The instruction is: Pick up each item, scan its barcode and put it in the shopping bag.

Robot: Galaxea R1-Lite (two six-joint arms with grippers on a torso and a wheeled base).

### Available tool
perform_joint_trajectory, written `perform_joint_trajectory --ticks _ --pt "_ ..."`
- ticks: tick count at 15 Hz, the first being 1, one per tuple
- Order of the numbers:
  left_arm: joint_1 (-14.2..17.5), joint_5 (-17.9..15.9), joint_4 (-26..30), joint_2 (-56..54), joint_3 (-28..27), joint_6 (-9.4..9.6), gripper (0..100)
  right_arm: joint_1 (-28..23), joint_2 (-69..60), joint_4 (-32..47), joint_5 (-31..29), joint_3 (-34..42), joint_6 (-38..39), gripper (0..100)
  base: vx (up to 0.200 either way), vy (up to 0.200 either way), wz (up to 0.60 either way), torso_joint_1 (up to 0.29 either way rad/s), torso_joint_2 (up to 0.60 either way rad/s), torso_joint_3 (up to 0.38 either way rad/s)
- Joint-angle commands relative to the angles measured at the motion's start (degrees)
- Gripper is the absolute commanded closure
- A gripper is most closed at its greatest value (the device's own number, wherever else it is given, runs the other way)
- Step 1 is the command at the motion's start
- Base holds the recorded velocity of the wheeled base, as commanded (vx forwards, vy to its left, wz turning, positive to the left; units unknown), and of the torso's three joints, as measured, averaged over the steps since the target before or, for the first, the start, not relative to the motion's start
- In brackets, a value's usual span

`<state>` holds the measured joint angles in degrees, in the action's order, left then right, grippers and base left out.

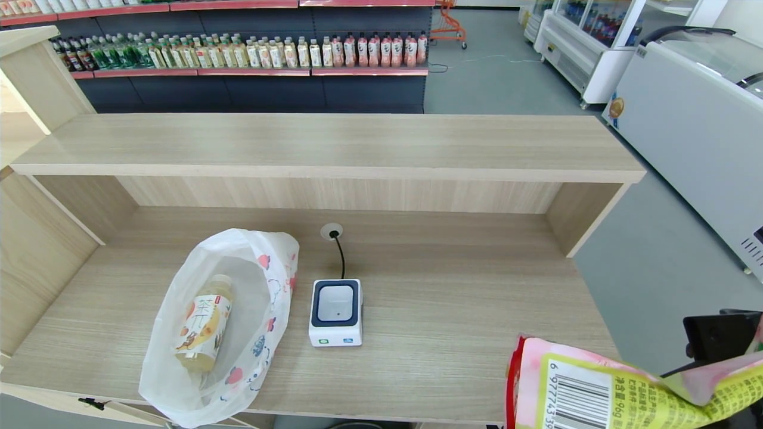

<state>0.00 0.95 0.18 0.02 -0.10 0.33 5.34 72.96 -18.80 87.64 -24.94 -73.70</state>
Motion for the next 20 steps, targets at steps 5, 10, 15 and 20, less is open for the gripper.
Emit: perform_joint_trajectory --ticks 5,10,15,20 --pt "0.0 0.02 -0.01 -0.02 0.01 0.02 0 0.02 3.5 -0.01 -1.24 0.6 -0.56 100 0.0 0.0 0.0 0.0 0.0 0.0" --pt "0.0 0.02 -0.01 -0.02 0.01 0.02 0 0.37 3.59 0.08 -2.56 1.48 -1.0 100 0.0 0.0 0.0 0.0 0.0 0.0" --pt "0.0 0.02 -0.01 -0.02 0.01 0.02 0 0.55 2.63 12.82 -5.2 1.3 -10.58 100 0.0 0.0 0.0 0.0 0.0 0.0" --pt "0.0 0.02 -0.01 -0.02 0.01 0.02 0 0.55 2.45 14.14 -5.28 1.12 -11.73 100 0.0 0.0 0.0 0.0 0.0 0.0"
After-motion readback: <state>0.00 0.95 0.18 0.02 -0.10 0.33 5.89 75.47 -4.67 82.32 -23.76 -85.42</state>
